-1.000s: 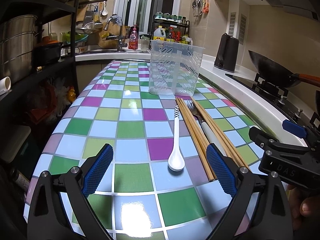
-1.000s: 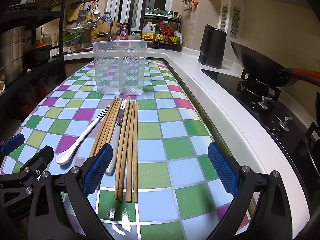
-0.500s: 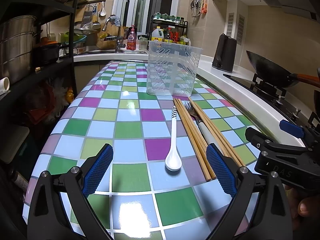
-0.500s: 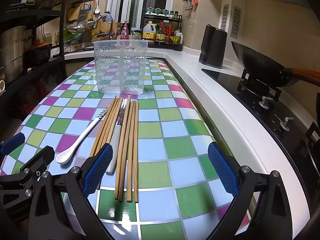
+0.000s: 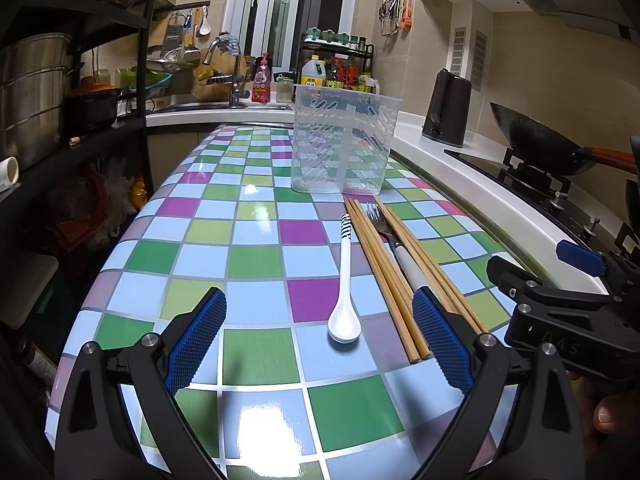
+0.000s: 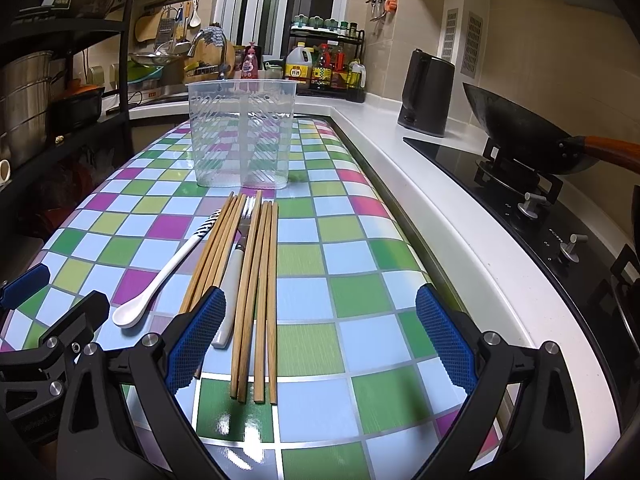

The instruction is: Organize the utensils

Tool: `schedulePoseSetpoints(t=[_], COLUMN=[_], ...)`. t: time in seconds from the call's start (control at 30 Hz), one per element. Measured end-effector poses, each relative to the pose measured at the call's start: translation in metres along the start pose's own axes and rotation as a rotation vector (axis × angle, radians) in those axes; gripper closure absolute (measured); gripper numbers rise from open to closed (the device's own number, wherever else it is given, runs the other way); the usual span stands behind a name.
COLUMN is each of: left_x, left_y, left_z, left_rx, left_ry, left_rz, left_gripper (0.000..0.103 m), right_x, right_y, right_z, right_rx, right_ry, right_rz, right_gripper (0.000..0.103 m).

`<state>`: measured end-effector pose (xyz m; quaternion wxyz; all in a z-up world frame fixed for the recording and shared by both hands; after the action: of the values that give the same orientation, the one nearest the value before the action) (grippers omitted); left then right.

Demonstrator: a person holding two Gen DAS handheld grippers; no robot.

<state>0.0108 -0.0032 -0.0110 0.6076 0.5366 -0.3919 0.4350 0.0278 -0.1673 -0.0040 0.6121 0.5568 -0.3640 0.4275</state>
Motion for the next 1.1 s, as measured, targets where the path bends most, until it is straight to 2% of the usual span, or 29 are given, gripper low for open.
schedulePoseSetpoints(t=[0.17,0.23,0.47,0.6,0.73,0.77,0.8,0.87,0.9,1.0,1.1], left_x=[0.000,0.000,0.001,0.001,0.000,-0.001,-0.002,-0.003,-0.004,-0.007,-0.012], left_y=[0.001,0.001,0.003,0.004,0.002,0.001,0.001,-0.003,-0.004,-0.012,-0.020], left_z=[0.000,0.001,0.001,0.002,0.001,0.000,0.000,-0.002,-0.002,-0.002,-0.002], left_rx=[-0.002,0.000,0.010,0.008,0.006,0.001,-0.007,-0.014,-0.021,-0.048,-0.053], left_ry=[-0.002,-0.003,-0.017,-0.018,-0.015,-0.009,-0.001,0.018,0.028,0.083,0.140], left_rz=[0.006,0.007,0.018,0.018,0.003,-0.005,-0.015,-0.038,-0.051,-0.115,-0.171], left_gripper=[0.013,0.018,0.023,0.030,0.040,0.042,0.048,0.056,0.063,0.071,0.074], right_x=[0.000,0.000,0.000,-0.003,-0.008,-0.010,-0.012,-0.015,-0.017,-0.022,-0.026], right_y=[0.001,0.001,0.000,-0.005,-0.010,-0.013,-0.015,-0.018,-0.020,-0.024,-0.028], right_z=[0.000,0.000,0.002,0.002,0.001,0.002,0.002,0.002,0.002,0.000,0.000], right_rx=[0.003,0.001,0.004,0.029,0.046,0.055,0.069,0.093,0.105,0.132,0.148], right_ry=[-0.002,-0.006,-0.029,-0.041,-0.046,-0.054,-0.065,-0.084,-0.090,-0.108,-0.128], right_rz=[-0.003,-0.005,-0.014,-0.045,-0.090,-0.107,-0.125,-0.153,-0.166,-0.200,-0.234], right_gripper=[0.010,0.011,0.020,0.026,0.037,0.045,0.048,0.065,0.069,0.073,0.073])
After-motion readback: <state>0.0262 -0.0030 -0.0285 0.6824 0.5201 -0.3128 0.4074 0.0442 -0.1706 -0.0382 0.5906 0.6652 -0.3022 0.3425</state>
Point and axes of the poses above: each gripper's, at about its wrist camera, not at the fingertips, and y roughly against the way its jaws point, z to its right, x to its top, the point moved 2 cm from there along -y, roughly the way its jaws point, and after that the axes turned 12 degrees about z, right-handed, at the moved point
